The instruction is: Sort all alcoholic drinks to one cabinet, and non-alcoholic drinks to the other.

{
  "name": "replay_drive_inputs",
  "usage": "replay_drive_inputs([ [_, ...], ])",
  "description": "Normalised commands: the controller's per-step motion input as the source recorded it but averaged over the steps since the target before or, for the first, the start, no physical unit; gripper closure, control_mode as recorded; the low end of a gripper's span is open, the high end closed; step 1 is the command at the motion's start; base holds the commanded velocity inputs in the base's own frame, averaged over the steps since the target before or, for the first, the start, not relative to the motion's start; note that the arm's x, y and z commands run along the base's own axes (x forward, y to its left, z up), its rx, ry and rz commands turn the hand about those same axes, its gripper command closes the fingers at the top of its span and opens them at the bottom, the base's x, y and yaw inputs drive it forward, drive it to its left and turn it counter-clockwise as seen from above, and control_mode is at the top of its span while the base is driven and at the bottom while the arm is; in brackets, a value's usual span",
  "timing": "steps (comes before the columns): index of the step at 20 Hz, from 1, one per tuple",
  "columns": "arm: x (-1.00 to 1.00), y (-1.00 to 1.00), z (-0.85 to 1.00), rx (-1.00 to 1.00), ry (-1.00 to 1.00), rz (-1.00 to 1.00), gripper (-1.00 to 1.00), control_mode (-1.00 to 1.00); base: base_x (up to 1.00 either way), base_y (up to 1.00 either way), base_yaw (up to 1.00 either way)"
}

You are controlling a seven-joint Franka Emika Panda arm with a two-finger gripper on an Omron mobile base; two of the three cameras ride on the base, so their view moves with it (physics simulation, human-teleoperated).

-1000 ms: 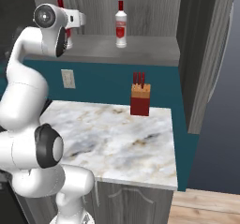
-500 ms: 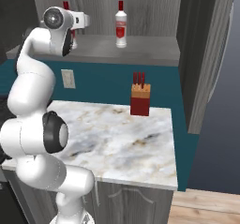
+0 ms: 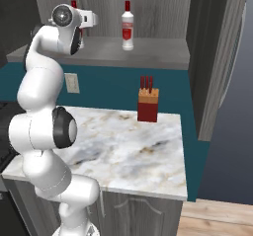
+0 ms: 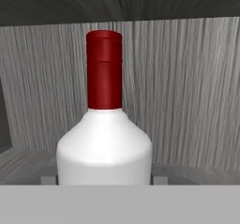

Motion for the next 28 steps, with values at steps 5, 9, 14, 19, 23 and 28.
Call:
replay_drive_inputs([
  [5,0.0,0.0,-0.27,0.0,0.0,0.0,-1.0,-1.0,0.0,0.0,0.0],
  [9,0.0,0.0,-0.31,0.0,0.0,0.0,-1.0,-1.0,0.0,0.0,0.0],
  [14,0.0,0.0,-0.2,0.0,0.0,0.0,-1.0,-1.0,0.0,0.0,0.0],
  [19,-0.12,0.0,-0.01,0.0,0.0,0.0,-1.0,-1.0,0.0,0.0,0.0],
  [23,-0.61,-0.09,0.06,0.0,0.0,0.0,-1.0,-1.0,0.0,0.0,0.0],
  [28,-0.95,-0.15,0.08,0.0,0.0,0.0,-1.0,-1.0,0.0,0.0,0.0],
])
